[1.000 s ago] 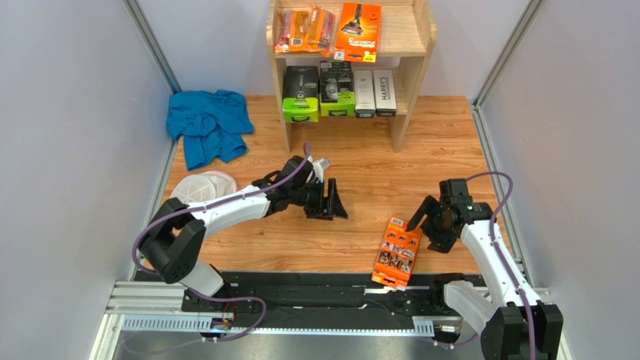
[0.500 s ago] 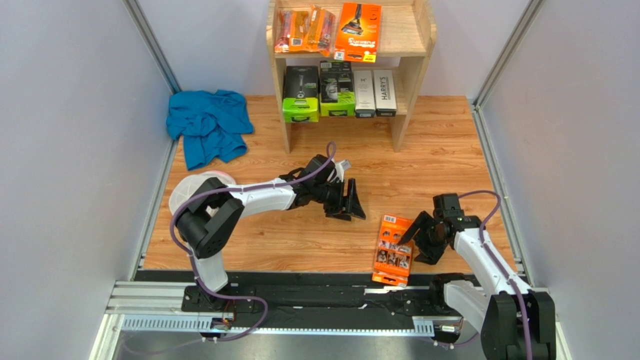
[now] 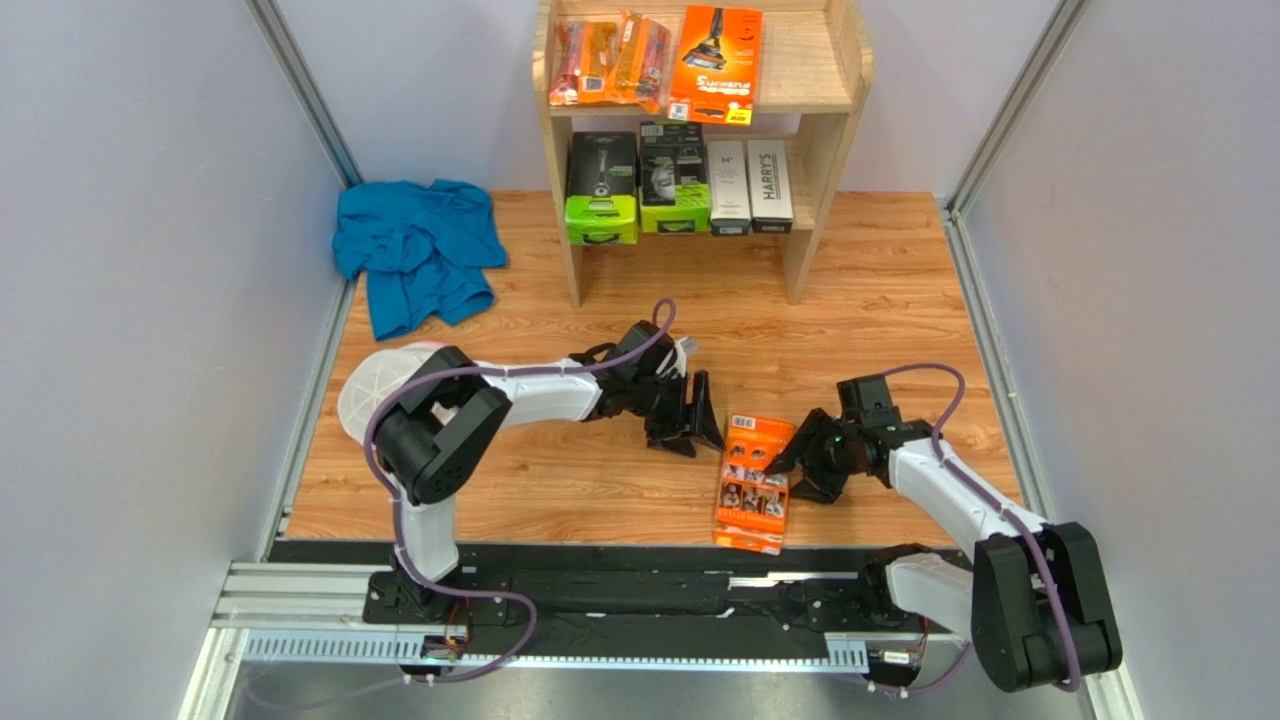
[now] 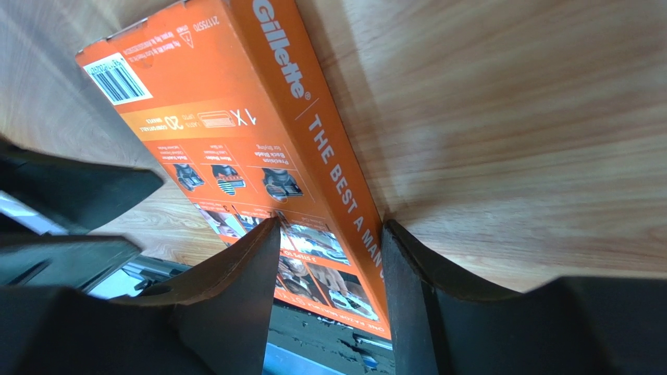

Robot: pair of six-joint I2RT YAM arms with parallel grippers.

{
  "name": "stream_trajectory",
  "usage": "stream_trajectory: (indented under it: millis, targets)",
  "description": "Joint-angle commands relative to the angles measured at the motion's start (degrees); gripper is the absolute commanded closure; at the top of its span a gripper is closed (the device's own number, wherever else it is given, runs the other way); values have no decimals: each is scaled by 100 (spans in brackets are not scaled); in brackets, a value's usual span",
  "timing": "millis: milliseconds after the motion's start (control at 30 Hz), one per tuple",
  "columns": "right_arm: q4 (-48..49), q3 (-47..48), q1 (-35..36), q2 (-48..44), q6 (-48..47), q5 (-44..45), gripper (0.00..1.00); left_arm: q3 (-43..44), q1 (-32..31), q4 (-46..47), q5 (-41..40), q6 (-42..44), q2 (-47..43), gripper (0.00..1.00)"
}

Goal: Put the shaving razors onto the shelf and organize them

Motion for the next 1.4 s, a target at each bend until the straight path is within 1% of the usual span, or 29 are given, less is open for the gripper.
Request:
stream_trajectory:
  millis: [0, 133, 200, 333, 400, 433, 467, 500, 533, 567, 600, 633, 667, 733, 767, 833, 933, 1033, 1100, 1200, 1233, 1300, 1333, 1367]
  targets:
    - [336, 94, 224, 140, 171, 316, 49, 275, -39, -411, 151, -55, 511, 30]
    - [546, 199, 505, 299, 233, 298, 49, 512, -170, -465, 204, -11, 872, 31]
    - [670, 234, 620, 421, 285, 272, 49, 521, -223, -263, 177, -37, 960, 31]
    - [1012, 410, 1067, 659, 338, 307, 50, 469, -337, 185, 379, -195, 1180, 32]
    - [1170, 472, 1209, 790, 356, 281, 50, 329, -355, 842, 458, -388, 1189, 32]
    - [1406, 454, 1305, 817, 391, 246, 50, 67, -355, 1480, 476, -484, 1163, 33]
    - [1548, 385, 1332, 835, 487, 185, 51, -92, -355, 1870, 476, -737, 1120, 33]
    - [1688, 332, 1341, 835, 540, 62, 53, -251, -346, 2230, 459, -888, 1041, 33]
    - [1925, 296, 1376, 800, 584, 26, 55, -531, -338, 2913, 433, -1011, 1005, 33]
    - [2014, 244, 1385, 765, 663, 8, 59, -655, -338, 3267, 415, -1291, 987, 33]
    - [2085, 148, 1394, 704, 698, 26, 62, -752, -346, 3541, 415, -1424, 996, 33]
    - [2207, 94, 1402, 538, 725, 26, 66, -849, -346, 4005, 519, -1521, 1022, 34]
    - [2269, 50, 1402, 449, 760, 43, 74, -867, -346, 4140, 572, -1644, 1049, 35]
    - [2331, -64, 1402, 160, 769, 122, 82, -850, -346, 4194, 643, -1645, 1084, 36]
    - [2340, -90, 1402, 45, 769, 149, 92, -859, -346, 4194, 643, -1602, 1075, 36]
    - [2480, -222, 1394, -148, 813, 167, 99, -920, -346, 4263, 617, -1584, 1031, 36]
    - [2638, -354, 1402, -649, 883, 202, 100, -929, -346, 4448, 730, -1601, 1075, 36]
    - [2578, -346, 1394, -1150, 866, 307, 100, -920, -346, 4677, 906, -1663, 1224, 36]
    - [2560, -328, 1402, -1527, 839, 377, 100, -903, -346, 4634, 951, -1663, 1277, 37]
    - [2341, -302, 1385, -1819, 822, 623, 100, -824, -355, 4090, 1012, -1357, 1199, 39]
    - [2236, -284, 1394, -1828, 813, 658, 100, -789, -355, 3497, 952, -1042, 1129, 39]
    - [2130, -249, 1385, -1732, 769, 668, 100, -544, -364, 2669, 715, -558, 848, 39]
    - [2112, -231, 1385, -1697, 743, 659, 100, -438, -373, 1786, 627, -60, 760, 39]
    - [2112, -223, 1385, -1662, 743, 624, 100, -324, -373, 1420, 547, 154, 628, 38]
